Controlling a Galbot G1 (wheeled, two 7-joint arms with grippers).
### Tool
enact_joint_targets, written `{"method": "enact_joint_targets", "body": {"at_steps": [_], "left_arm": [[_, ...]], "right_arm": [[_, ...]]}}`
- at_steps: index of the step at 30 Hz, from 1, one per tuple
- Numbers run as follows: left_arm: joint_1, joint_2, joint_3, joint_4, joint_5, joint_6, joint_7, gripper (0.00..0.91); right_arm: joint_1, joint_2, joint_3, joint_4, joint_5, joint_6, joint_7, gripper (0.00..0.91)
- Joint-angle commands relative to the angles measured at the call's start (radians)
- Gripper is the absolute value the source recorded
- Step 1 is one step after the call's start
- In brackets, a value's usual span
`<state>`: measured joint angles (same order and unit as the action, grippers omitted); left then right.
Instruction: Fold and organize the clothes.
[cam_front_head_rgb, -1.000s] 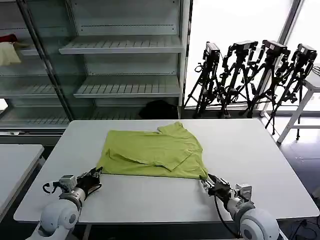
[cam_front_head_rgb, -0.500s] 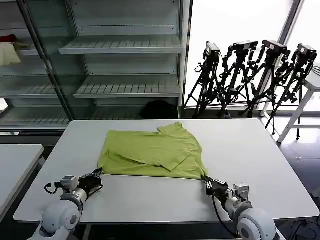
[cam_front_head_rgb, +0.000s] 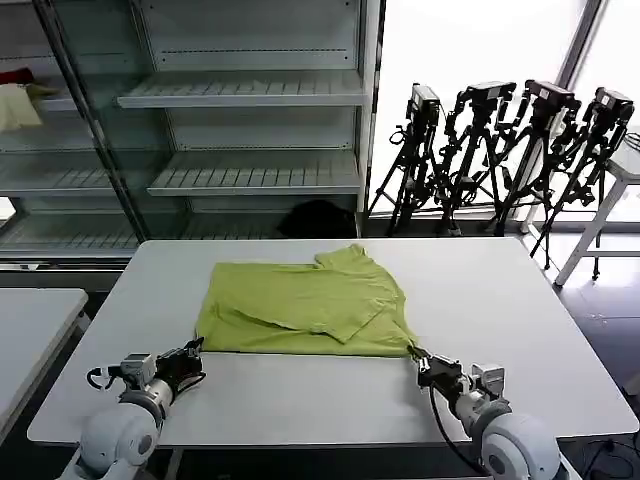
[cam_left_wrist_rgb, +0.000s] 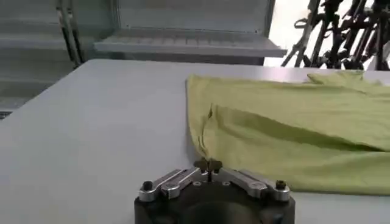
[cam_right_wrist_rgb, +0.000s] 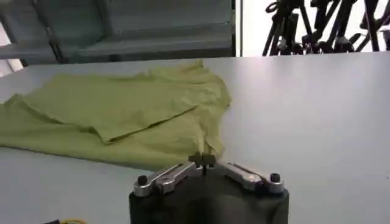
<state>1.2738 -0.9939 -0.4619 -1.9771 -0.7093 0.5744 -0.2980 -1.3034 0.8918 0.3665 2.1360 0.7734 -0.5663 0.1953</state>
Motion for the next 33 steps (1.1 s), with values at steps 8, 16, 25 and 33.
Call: {"method": "enact_joint_targets", "body": {"at_steps": [8,16,25,33], "left_arm": [[0.233,0.049,-0.045,-0.243,0.024,0.005,-0.158,0.010],[0.446,-0.024,-0.096,-0.398,0.106,0.003,-0.262,0.010],[0.593,-0.089,-0.073,-0.483,0.157,0.002,-0.333,0.020],[0.626,-0.094,-0.070,-0.449,0.176,0.002,-0.355,0.907]], "right_arm": [[-0.201,-0.135,0.087,0.172,0.022,-0.013,0.000,0.000],[-0.389,-0.162,0.134,0.246,-0.018,-0.012,-0.003,0.000],[-0.476,-0.158,0.141,0.257,-0.066,-0.011,-0.008,0.000],[-0.531,-0.152,0.148,0.279,-0.083,-0.009,-0.006,0.000]]}}
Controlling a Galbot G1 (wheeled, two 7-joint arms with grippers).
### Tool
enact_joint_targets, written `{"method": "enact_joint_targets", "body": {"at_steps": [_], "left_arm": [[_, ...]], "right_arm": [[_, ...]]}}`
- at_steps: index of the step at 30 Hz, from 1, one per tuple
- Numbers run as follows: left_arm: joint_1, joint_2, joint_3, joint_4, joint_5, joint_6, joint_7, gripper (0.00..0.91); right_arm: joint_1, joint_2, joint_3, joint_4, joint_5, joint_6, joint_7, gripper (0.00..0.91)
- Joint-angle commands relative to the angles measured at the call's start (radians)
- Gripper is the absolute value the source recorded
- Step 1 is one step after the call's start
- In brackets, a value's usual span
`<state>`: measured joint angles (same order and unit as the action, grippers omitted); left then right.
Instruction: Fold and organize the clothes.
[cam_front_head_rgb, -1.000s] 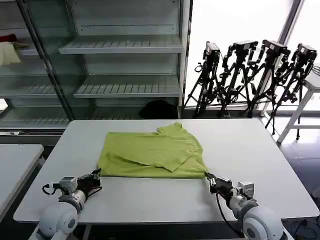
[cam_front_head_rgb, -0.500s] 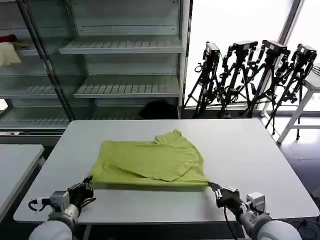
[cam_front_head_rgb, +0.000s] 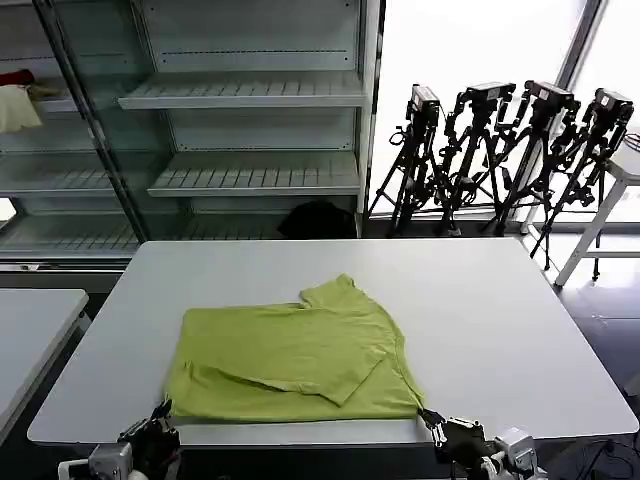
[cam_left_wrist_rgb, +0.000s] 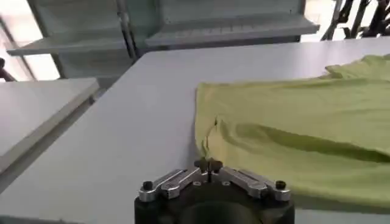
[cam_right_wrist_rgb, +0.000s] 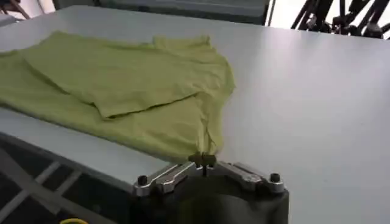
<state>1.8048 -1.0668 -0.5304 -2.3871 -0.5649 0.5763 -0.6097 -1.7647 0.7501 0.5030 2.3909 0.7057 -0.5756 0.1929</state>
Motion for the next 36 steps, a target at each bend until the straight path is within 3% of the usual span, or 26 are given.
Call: {"method": "enact_joint_targets", "body": {"at_steps": [1,3,4,5,17,23,28,29,30,36], "left_arm": [[0.091,-0.022,0.003,-0.033,0.034,0.000,-0.045,0.907],[0.078,-0.024,0.012,-0.023,0.034,0.000,-0.047,0.907],[0.070,-0.026,0.016,-0.019,0.038,0.000,-0.048,0.907],[0.057,-0.028,0.020,-0.013,0.041,0.000,-0.049,0.907],[0.048,0.006,-0.060,-0.107,0.110,0.000,-0.044,0.907],[-0.017,0.042,-0.143,-0.207,-0.040,0.000,0.024,0.907],[-0.203,0.072,-0.122,-0.067,-0.051,-0.055,0.171,0.907],[-0.219,0.077,-0.110,-0.051,-0.053,-0.065,0.193,0.907],[-0.253,0.083,-0.092,0.013,-0.057,-0.081,0.223,0.907],[-0.427,0.091,-0.039,0.191,-0.135,-0.107,0.263,0.907]], "right_arm": [[-0.069,-0.009,0.011,0.022,-0.015,0.000,-0.001,0.000],[-0.070,-0.007,0.007,0.024,-0.016,-0.001,0.001,0.161],[-0.071,-0.005,0.004,0.029,-0.016,-0.001,0.002,0.574],[-0.073,-0.003,0.001,0.034,-0.018,-0.002,0.007,0.907],[-0.124,-0.017,0.066,0.117,-0.013,-0.003,0.053,0.907],[-0.065,-0.026,0.114,0.168,-0.003,-0.002,0.066,0.907],[0.264,-0.038,0.076,0.023,0.024,0.040,-0.026,0.907],[0.264,-0.038,0.076,0.023,0.024,0.040,-0.026,0.907],[0.432,-0.040,0.014,-0.114,0.054,0.076,-0.083,0.907],[0.930,0.076,-0.331,-0.393,0.113,0.042,-0.123,0.907]]}}
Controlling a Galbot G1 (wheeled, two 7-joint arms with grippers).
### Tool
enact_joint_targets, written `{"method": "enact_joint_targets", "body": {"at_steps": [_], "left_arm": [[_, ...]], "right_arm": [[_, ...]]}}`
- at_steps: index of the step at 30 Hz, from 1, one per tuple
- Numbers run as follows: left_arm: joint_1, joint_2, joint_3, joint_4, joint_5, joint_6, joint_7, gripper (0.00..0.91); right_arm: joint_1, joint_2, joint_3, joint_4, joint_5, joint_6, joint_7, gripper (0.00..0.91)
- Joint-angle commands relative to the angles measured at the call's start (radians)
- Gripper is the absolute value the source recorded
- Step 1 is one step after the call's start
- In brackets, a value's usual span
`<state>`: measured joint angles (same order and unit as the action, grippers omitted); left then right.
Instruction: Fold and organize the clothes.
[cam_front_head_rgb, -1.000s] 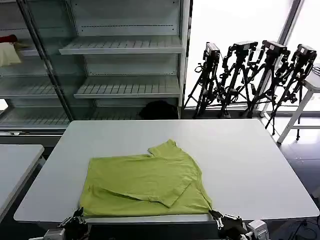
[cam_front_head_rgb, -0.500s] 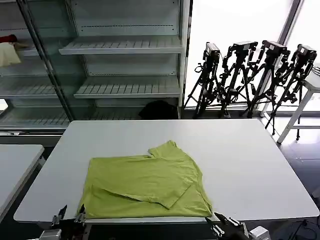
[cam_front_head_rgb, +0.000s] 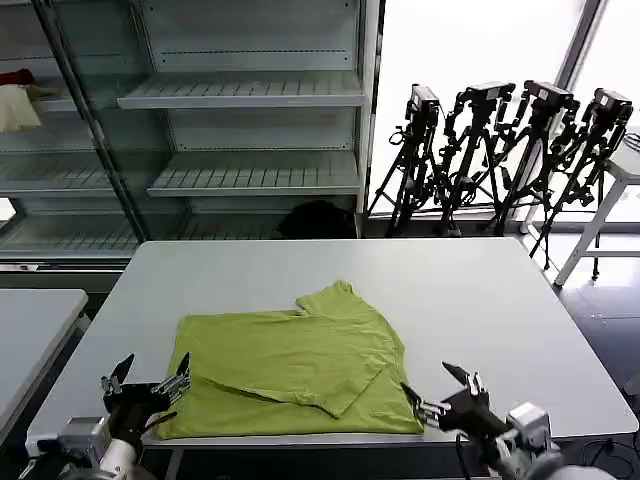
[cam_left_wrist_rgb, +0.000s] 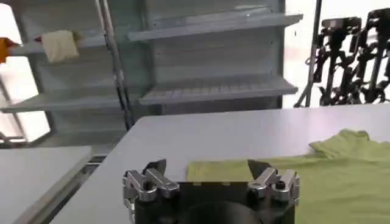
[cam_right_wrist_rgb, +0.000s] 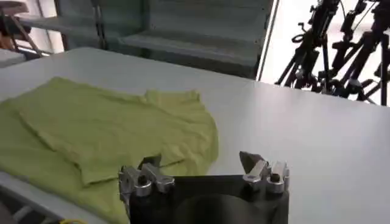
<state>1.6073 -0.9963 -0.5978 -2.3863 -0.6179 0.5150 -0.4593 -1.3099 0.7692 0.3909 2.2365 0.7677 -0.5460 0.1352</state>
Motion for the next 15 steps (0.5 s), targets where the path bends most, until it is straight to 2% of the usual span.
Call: {"method": "enact_joint_targets", "body": {"at_steps": [1,5,7,10,15], "left_arm": [[-0.253,0.023,0.037,0.215,-0.094,-0.043,0.116,0.907],[-0.336,0.034,0.049,0.275,-0.164,0.046,0.129,0.907],[-0.360,0.038,0.052,0.313,-0.168,0.061,0.135,0.907],[-0.393,0.049,0.061,0.363,-0.169,0.062,0.142,0.907],[-0.426,0.057,0.100,0.435,-0.165,0.064,0.155,0.907]], "right_arm": [[0.513,0.071,-0.247,-0.295,0.052,-0.003,-0.075,0.907],[0.750,0.187,-0.441,-0.503,0.053,-0.033,-0.082,0.907],[0.811,0.230,-0.490,-0.573,0.040,-0.033,-0.084,0.907],[0.887,0.290,-0.534,-0.675,0.031,-0.033,-0.085,0.907],[0.921,0.332,-0.556,-0.793,-0.012,-0.032,-0.125,0.907]]}}
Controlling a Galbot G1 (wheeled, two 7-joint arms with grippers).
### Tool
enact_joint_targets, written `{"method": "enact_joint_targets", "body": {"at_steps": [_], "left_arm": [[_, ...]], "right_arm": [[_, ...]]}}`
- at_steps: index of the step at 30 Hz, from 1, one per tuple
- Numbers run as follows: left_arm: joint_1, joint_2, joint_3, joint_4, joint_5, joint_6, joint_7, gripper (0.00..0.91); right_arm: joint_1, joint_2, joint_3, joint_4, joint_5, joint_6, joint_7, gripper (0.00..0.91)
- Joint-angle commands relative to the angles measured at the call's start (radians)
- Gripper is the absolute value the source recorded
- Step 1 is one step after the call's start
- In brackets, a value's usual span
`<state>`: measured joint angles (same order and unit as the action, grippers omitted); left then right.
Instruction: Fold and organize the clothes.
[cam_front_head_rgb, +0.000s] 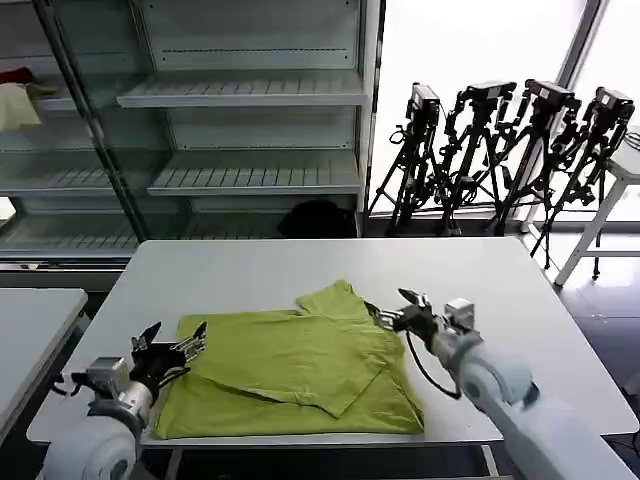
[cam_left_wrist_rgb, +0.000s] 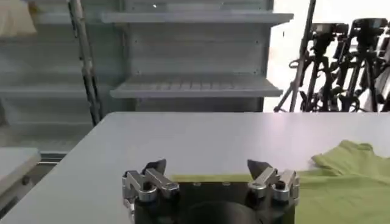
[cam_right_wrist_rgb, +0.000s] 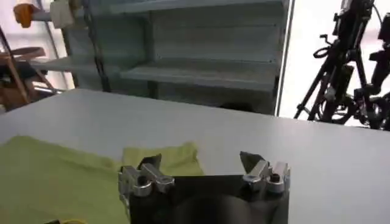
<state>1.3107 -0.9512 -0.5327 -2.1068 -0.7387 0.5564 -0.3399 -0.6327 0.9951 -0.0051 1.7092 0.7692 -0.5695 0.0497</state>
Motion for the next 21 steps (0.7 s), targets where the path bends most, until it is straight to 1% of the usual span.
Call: {"method": "enact_joint_targets", "body": {"at_steps": [1,7,11,17,21], "left_arm": [[-0.134,0.011,0.046,0.163,-0.035,0.023,0.036,0.907],[-0.158,0.006,0.090,0.200,-0.009,0.024,0.039,0.907],[-0.169,0.004,0.100,0.216,-0.005,0.024,0.038,0.907],[-0.177,0.002,0.109,0.239,0.004,0.025,0.047,0.907],[-0.202,-0.014,0.123,0.283,0.005,0.024,0.050,0.907]], "right_arm": [[0.247,0.111,-0.159,-0.275,-0.017,-0.009,-0.041,0.907],[0.263,0.145,-0.185,-0.341,-0.051,-0.010,-0.070,0.907],[0.252,0.168,-0.183,-0.367,-0.060,-0.010,-0.071,0.907],[0.235,0.177,-0.182,-0.379,-0.075,-0.010,-0.076,0.907],[0.236,0.184,-0.185,-0.389,-0.088,-0.010,-0.080,0.907]]}}
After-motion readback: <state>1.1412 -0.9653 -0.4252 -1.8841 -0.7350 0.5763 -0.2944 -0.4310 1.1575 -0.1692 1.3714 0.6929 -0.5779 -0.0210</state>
